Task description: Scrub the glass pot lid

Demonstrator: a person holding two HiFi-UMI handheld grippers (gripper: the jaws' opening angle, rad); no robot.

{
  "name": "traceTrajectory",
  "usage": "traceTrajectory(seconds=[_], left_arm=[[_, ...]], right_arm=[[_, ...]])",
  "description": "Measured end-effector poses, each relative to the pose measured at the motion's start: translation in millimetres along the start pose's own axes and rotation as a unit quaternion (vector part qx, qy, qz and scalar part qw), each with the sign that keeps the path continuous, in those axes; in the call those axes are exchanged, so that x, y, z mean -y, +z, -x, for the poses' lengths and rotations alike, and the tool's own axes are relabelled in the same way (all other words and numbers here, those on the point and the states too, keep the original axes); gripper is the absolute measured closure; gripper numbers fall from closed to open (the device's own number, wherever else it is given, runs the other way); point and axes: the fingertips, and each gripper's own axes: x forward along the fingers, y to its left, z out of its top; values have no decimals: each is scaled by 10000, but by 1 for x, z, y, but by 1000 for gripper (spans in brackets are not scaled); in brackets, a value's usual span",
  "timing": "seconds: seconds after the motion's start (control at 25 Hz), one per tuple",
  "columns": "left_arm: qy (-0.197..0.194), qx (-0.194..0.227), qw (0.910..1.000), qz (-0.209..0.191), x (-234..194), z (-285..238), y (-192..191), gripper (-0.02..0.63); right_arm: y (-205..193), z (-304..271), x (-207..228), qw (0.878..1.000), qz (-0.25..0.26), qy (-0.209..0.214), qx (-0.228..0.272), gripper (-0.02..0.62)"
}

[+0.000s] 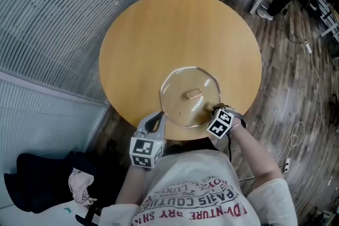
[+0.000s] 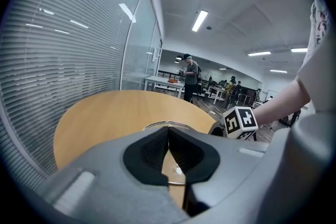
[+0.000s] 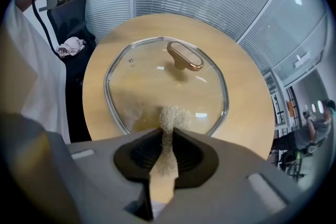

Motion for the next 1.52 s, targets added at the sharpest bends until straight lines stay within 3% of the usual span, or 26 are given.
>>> traceTrajectory(seconds=[0.52, 1.0, 1.12, 1.28, 1.4, 1.52], left_arm=[[27, 49, 10000, 52, -8, 29, -13, 598], [614, 179, 9978, 186, -4, 39, -6, 599], [755, 256, 9965, 242, 7, 35, 0, 598], [777, 361, 9961, 202, 28, 24, 11, 598], [842, 470, 9952, 182, 38, 18, 21, 598], [887, 588, 9942, 154, 47, 13, 31, 598]], right_arm=[[22, 14, -58, 9978, -498, 389, 192, 535], [46, 31, -80, 9885, -332, 1104, 981, 535], [46, 47, -62, 9855, -354, 937, 1366, 536], [48, 83, -21, 9756, -502, 356, 2108, 537], [51, 111, 8, 9595, -792, 9, 2704, 537], [55, 143, 31, 9354, -1001, -273, 3380, 537]])
